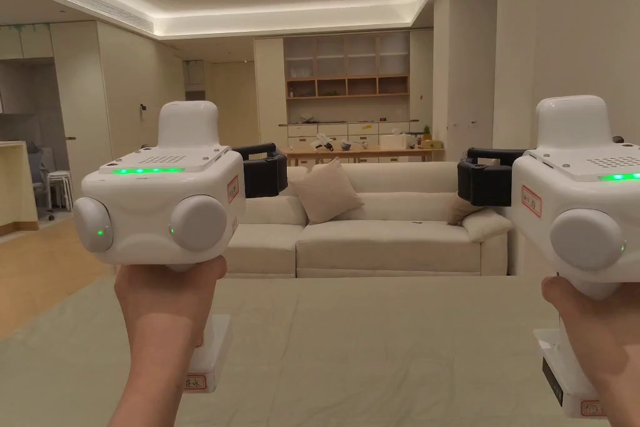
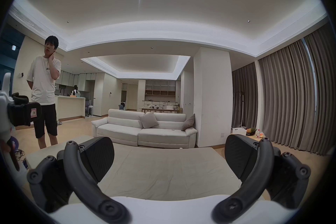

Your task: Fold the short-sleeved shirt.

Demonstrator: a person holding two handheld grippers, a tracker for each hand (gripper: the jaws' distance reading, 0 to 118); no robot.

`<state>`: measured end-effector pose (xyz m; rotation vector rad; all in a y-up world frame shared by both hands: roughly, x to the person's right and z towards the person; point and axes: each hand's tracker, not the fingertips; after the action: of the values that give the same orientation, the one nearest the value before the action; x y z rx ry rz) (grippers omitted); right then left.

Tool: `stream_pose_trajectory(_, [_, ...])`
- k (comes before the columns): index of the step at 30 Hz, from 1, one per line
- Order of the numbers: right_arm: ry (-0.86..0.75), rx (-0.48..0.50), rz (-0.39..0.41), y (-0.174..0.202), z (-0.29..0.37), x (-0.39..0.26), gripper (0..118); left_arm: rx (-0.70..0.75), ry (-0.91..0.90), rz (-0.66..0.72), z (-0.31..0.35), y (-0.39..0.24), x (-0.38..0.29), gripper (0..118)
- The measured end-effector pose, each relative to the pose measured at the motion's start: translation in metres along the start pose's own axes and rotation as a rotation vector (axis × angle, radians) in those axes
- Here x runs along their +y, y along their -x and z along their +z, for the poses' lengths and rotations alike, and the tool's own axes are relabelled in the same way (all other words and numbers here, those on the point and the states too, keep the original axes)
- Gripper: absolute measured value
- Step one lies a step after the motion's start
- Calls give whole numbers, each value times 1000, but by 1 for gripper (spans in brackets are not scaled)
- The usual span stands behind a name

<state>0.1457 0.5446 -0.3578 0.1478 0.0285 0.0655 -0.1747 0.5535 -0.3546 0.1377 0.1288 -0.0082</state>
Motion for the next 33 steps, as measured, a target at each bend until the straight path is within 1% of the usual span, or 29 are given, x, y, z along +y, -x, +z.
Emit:
stream_pose_trajectory(5, [13,-11,0,0,-1,-1,118,-8,24,-12,1,-5,-1,117])
stream_pose_trajectory(10, [11,-14,-31,-5,-2,0,118,-8,35,-37,2,-7,-3,117])
stream_pose_trajectory(20, [9,-15,-32,-4,0,5,118,2,38,-43,4,-7,2,117])
stream_pose_trajectory(24, [11,-15,-16,-2,0,5,118,5,38,-42,5,-7,1,118])
stream_pose_trajectory(33, [9,-11,-26,0,0,7,118,15,47,-47,3,-3,1,118])
